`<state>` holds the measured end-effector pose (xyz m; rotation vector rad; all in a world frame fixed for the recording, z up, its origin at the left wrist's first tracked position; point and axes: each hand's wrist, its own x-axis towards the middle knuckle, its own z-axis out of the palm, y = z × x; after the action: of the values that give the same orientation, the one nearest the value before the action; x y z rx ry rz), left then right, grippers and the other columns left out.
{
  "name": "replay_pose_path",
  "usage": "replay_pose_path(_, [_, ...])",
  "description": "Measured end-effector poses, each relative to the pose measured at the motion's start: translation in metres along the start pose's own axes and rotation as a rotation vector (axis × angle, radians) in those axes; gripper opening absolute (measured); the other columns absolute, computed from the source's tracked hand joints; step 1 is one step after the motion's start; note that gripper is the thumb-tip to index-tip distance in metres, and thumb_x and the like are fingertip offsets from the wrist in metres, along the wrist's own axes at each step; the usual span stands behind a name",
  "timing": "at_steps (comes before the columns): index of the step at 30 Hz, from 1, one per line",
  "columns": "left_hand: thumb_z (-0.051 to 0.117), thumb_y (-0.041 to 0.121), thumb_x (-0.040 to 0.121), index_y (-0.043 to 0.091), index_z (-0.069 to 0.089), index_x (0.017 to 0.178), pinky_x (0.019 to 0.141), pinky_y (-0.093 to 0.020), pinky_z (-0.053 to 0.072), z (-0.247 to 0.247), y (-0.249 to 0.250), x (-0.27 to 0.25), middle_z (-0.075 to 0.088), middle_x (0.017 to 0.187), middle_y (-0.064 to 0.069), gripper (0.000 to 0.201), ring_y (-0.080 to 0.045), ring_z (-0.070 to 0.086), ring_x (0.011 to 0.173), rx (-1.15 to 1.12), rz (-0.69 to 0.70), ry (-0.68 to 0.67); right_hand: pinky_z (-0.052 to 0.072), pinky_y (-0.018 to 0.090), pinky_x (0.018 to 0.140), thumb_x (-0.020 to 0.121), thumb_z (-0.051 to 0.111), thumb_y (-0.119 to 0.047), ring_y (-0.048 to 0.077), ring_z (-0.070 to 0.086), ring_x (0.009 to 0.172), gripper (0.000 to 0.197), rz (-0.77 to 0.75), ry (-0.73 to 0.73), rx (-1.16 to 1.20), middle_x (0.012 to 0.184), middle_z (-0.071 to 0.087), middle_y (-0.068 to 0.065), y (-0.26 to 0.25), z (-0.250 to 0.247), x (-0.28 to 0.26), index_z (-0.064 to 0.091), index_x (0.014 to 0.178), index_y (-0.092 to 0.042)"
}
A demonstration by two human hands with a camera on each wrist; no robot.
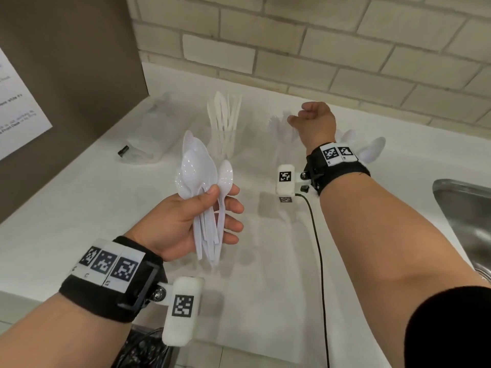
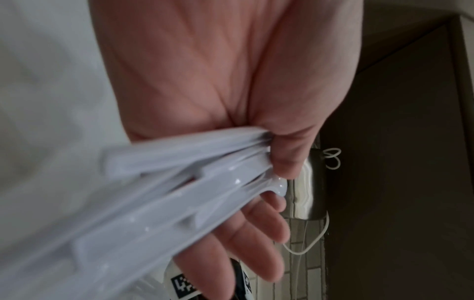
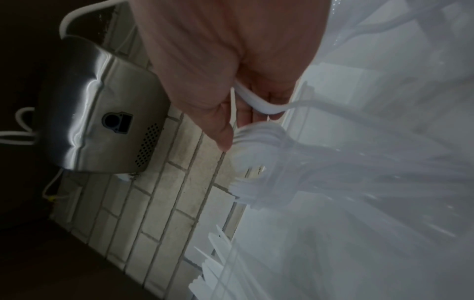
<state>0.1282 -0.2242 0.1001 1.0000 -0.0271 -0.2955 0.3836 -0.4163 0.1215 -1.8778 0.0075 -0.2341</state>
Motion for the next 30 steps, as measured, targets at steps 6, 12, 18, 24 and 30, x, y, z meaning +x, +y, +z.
replay_pose_path(6, [0.085,0.042,0.063,0.013,0.073,0.101,0.067,-0.045,0.057,0.004,-0.004,0.003,0.069,0.091,-0.011,0.05,-0.03,0.07,0.078,-0.009,-0.028,-0.035,0.039,0.006,0.061,0.092,0.058,-0.019,0.014,0.054,0.085,0.028,-0.097,-0.073,-0.271,0.089,0.058,-0.001,-0.003,0.003,0.008,0.057,0.117,-0.007])
replay_pose_path(12, [0.063,0.037,0.087,0.009,0.065,0.106,0.058,-0.033,0.053,0.012,-0.005,0.003,0.067,0.082,-0.007,0.034,-0.021,0.062,0.063,0.094,-0.015,0.04,0.04,0.027,0.098,0.091,0.058,-0.039,0.02,0.053,0.113,0.03,-0.171,-0.032,-0.324,0.122,0.055,0.004,-0.022,0.003,-0.013,0.06,0.113,-0.019])
replay_pose_path(18, [0.046,0.031,0.099,0.016,0.062,0.111,0.062,-0.028,0.049,0.023,-0.009,0.016,0.073,0.092,-0.001,0.026,-0.013,0.057,0.068,0.403,0.055,0.244,0.052,0.035,0.076,0.084,0.066,-0.044,0.017,0.064,0.076,0.024,-0.053,-0.46,0.09,0.087,0.068,0.002,-0.052,0.001,-0.113,0.063,0.087,-0.021])
replay_pose_path(24, [0.043,0.025,0.102,0.011,0.065,0.118,0.088,-0.041,0.055,0.029,-0.013,0.027,0.072,0.11,-0.01,0.03,-0.024,0.069,0.103,0.367,0.13,0.307,0.057,0.038,0.084,0.093,0.06,-0.034,0.025,0.068,0.081,0.037,0.28,-0.895,0.215,0.088,0.071,0.013,-0.037,-0.004,-0.177,0.066,0.108,-0.001])
replay_pose_path(30, [0.043,0.019,0.101,0.002,0.059,0.125,0.1,-0.048,0.048,0.023,-0.011,0.025,0.066,0.12,-0.021,0.033,-0.032,0.064,0.112,0.232,0.046,0.185,0.056,0.033,0.063,0.097,0.054,-0.026,0.026,0.069,0.074,0.029,0.306,-0.687,0.316,0.087,0.07,0.014,-0.036,-0.002,-0.193,0.064,0.109,-0.001])
